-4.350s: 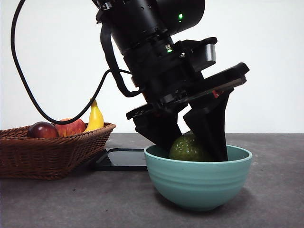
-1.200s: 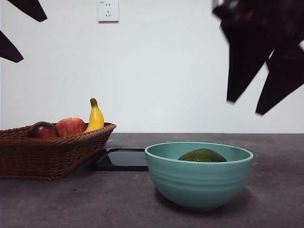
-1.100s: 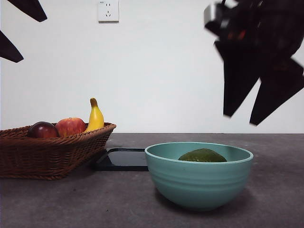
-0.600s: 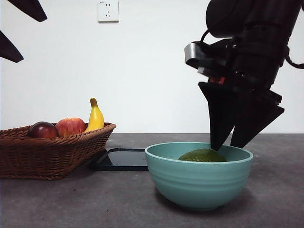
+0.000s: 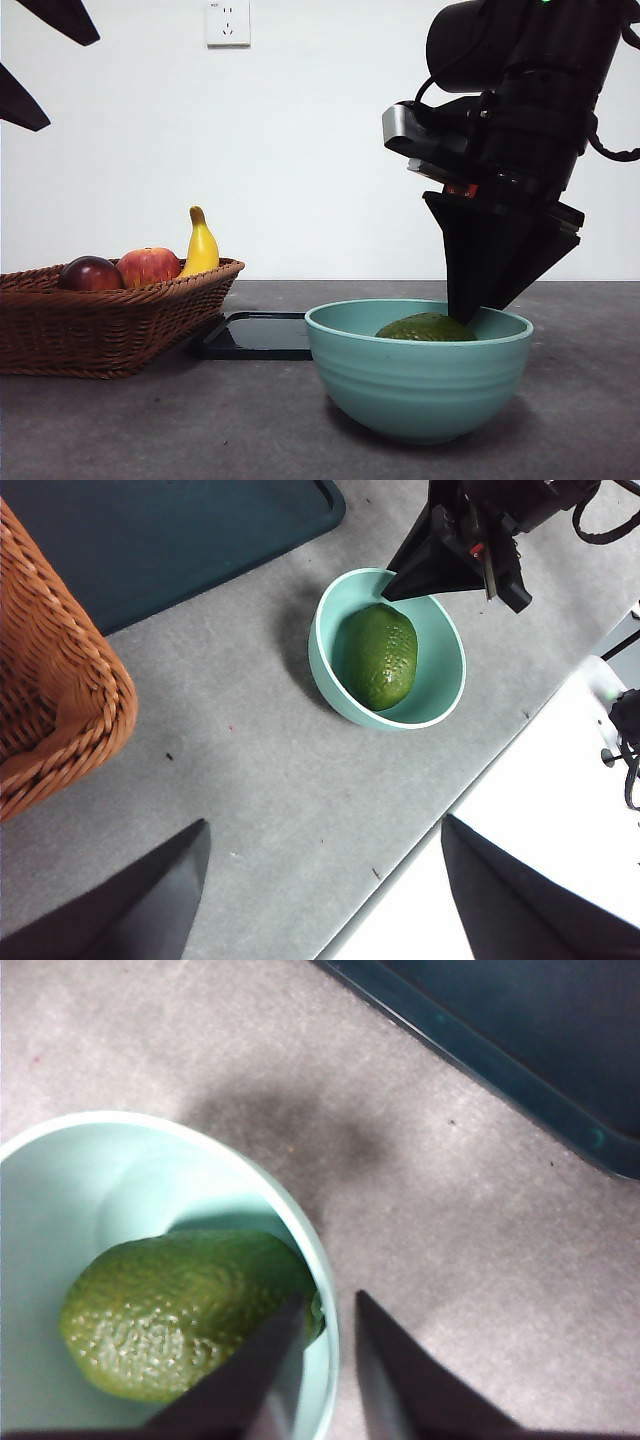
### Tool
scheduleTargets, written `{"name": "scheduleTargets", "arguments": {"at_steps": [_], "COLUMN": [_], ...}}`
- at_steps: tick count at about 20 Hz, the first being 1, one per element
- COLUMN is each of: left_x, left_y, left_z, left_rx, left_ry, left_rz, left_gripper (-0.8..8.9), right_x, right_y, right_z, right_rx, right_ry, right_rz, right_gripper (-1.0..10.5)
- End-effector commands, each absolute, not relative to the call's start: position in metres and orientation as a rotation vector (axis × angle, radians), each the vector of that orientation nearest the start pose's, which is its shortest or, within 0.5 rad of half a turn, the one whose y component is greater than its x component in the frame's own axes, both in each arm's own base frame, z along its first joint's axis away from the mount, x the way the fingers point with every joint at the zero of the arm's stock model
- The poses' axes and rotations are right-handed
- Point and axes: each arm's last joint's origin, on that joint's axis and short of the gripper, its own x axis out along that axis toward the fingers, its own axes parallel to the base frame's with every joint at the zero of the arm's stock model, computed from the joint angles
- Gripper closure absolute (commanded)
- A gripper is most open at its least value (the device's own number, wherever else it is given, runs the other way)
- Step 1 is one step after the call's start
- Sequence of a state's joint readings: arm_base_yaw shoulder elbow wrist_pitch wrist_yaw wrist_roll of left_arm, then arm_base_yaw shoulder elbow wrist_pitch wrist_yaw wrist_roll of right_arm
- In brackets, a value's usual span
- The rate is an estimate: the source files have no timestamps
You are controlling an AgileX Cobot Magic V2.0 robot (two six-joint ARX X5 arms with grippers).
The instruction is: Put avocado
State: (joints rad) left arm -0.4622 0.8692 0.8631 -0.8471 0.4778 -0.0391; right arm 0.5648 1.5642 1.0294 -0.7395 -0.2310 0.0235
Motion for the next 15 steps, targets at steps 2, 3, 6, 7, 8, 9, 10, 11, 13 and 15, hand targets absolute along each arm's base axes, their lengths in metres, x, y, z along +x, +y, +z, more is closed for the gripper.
{"name": "scheduleTargets", "arguments": {"at_steps": [2, 3, 6, 7, 8, 9, 10, 11, 13, 15], "left_x": [0.135, 0.135, 0.135, 0.135, 0.135, 0.135, 0.135, 0.135, 0.135, 0.135], "left_y": [-0.083, -0.083, -0.083, -0.083, -0.083, -0.083, -0.083, -0.083, -0.083, -0.083], "left_z": [0.296, 0.296, 0.296, 0.296, 0.296, 0.296, 0.296, 0.296, 0.296, 0.296], "left_rx": [-0.031, -0.031, -0.031, -0.031, -0.031, -0.031, -0.031, -0.031, -0.028, -0.024], "left_ry": [0.881, 0.881, 0.881, 0.881, 0.881, 0.881, 0.881, 0.881, 0.880, 0.878], "left_rz": [-0.881, -0.881, -0.881, -0.881, -0.881, -0.881, -0.881, -0.881, -0.882, -0.884], "left_gripper": [4.40, 4.40, 4.40, 4.40, 4.40, 4.40, 4.40, 4.40, 4.40, 4.40], "right_x": [0.242, 0.242, 0.242, 0.242, 0.242, 0.242, 0.242, 0.242, 0.243, 0.248], "right_y": [0.165, 0.165, 0.165, 0.165, 0.165, 0.165, 0.165, 0.165, 0.165, 0.167], "right_z": [0.202, 0.202, 0.202, 0.202, 0.203, 0.203, 0.205, 0.208, 0.220, 0.236], "right_rx": [-0.210, -0.210, -0.208, -0.208, -0.208, -0.206, -0.205, -0.199, -0.187, -0.174], "right_ry": [1.286, 1.286, 1.286, 1.286, 1.285, 1.283, 1.278, 1.267, 1.231, 1.202], "right_rz": [0.678, 0.678, 0.680, 0.680, 0.680, 0.682, 0.683, 0.683, 0.689, 0.687], "right_gripper": [9.3, 9.3, 9.3, 9.3, 9.3, 9.3, 9.3, 9.3, 9.3, 9.3]}}
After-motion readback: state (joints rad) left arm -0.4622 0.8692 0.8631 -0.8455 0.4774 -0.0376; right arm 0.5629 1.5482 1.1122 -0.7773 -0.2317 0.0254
